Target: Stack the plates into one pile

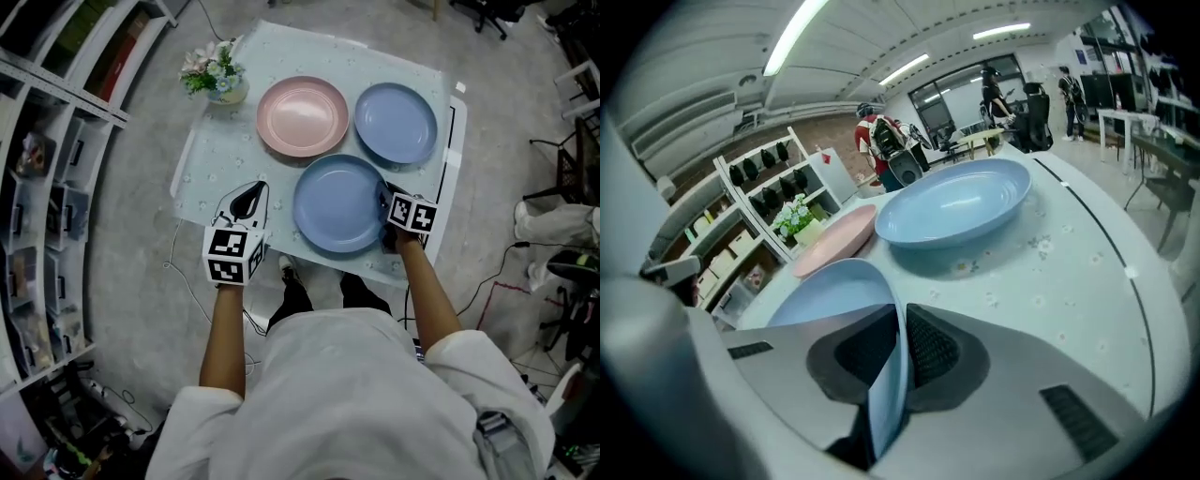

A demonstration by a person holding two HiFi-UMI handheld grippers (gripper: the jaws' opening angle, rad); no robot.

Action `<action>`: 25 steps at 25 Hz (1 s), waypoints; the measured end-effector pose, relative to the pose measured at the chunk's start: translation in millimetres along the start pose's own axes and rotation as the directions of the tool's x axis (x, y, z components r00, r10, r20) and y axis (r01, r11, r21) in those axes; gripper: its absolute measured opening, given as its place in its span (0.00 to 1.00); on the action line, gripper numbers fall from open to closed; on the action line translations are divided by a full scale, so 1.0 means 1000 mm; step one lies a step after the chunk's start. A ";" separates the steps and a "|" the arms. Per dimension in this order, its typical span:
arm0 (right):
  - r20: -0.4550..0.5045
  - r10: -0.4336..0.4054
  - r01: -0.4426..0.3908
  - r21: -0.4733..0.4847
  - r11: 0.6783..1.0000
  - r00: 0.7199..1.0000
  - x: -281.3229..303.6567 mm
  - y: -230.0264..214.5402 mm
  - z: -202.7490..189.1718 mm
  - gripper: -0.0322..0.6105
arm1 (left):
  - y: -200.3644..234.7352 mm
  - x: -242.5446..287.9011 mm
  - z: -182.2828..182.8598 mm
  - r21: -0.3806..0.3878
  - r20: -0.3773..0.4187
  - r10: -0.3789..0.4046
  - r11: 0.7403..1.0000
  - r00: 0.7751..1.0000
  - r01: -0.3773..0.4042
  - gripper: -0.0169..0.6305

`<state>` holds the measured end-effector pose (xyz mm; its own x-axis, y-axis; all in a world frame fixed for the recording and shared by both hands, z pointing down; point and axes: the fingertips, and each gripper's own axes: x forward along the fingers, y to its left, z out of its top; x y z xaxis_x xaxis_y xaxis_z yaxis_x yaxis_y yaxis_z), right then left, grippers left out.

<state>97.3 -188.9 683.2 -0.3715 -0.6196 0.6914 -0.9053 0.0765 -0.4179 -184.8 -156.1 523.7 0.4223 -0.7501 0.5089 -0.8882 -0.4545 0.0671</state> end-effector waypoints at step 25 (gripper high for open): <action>0.368 -0.172 0.018 0.388 0.922 0.914 -0.146 -0.011 0.019 0.12 | -0.008 0.027 0.058 0.082 0.116 -0.303 0.952 0.946 0.295 0.05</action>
<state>165.6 -114.5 575.8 -0.1073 -0.8670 0.4866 -0.7611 -0.2433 -0.6014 -155.4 -200.4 487.5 0.6898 -0.6274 0.3614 -0.7060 -0.6935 0.1437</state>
